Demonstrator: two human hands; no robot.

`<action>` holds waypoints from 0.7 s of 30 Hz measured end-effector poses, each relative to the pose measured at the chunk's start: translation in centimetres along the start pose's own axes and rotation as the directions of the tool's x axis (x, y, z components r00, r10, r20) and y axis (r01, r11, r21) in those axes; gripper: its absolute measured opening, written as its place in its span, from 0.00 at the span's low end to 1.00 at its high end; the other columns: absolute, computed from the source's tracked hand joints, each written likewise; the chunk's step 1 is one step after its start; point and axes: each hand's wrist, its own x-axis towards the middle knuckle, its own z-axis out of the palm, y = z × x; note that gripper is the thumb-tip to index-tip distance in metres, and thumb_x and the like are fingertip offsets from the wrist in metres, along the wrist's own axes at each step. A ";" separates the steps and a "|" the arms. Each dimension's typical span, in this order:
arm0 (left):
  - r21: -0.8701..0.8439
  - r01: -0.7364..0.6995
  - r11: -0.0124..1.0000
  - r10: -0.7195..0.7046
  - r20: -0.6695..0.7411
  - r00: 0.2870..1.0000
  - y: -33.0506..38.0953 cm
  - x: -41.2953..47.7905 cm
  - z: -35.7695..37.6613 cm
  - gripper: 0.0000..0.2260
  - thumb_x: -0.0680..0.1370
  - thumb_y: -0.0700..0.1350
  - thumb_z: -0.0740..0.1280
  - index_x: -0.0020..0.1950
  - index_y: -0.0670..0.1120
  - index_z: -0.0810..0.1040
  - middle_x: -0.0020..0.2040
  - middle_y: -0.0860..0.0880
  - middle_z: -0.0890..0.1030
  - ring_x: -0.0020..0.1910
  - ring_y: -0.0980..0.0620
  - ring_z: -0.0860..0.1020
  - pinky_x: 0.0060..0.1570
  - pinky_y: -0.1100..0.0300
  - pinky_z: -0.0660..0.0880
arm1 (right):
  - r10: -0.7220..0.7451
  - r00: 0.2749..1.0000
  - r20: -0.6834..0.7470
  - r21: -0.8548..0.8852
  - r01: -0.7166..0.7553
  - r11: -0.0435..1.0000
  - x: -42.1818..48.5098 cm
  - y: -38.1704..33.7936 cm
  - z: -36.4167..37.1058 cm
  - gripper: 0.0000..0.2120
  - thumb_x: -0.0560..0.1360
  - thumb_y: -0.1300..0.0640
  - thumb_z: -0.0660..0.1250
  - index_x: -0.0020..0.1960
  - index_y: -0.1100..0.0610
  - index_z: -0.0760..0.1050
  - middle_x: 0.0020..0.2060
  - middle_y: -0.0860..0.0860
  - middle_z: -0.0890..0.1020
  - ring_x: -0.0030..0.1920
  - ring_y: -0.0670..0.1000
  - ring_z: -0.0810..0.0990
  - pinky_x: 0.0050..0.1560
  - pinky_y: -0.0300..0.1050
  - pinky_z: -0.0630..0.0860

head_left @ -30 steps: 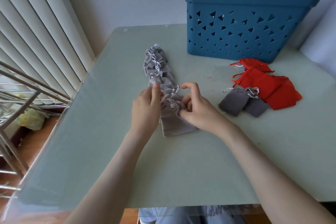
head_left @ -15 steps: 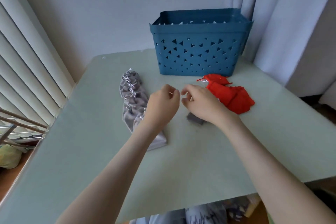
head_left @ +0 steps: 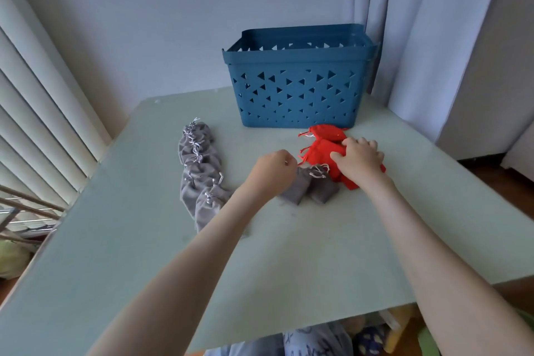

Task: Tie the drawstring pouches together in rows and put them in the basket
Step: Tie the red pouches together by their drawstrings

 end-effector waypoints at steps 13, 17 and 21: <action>-0.630 0.163 0.759 -0.106 0.128 0.986 -4.0 -1.1 -3.5 0.16 0.82 0.54 0.57 0.54 0.45 0.79 0.55 0.46 0.80 0.56 0.50 0.79 0.60 0.58 0.74 | -0.067 0.989 0.132 0.991 -0.130 0.034 -2.9 -5.4 -4.0 0.04 0.77 0.63 0.62 0.44 0.57 0.73 0.39 0.56 0.80 0.41 0.55 0.80 0.41 0.52 0.79; -0.874 0.171 0.455 -0.048 0.168 0.985 -6.0 -2.4 -4.3 0.24 0.82 0.57 0.50 0.65 0.41 0.72 0.61 0.44 0.78 0.60 0.50 0.77 0.61 0.58 0.73 | -0.382 0.892 0.241 0.971 -0.222 0.094 -6.2 -9.8 -2.3 0.10 0.79 0.65 0.59 0.58 0.62 0.74 0.47 0.57 0.81 0.42 0.54 0.82 0.32 0.46 0.79; -0.966 0.169 0.194 -0.168 0.137 0.976 -8.5 -2.7 -4.4 0.21 0.82 0.57 0.50 0.61 0.44 0.73 0.57 0.42 0.80 0.54 0.45 0.80 0.54 0.49 0.78 | -0.533 0.760 0.371 0.922 -0.237 0.305 -7.1 -11.5 -0.1 0.13 0.79 0.65 0.59 0.61 0.60 0.74 0.46 0.58 0.80 0.39 0.55 0.82 0.28 0.44 0.75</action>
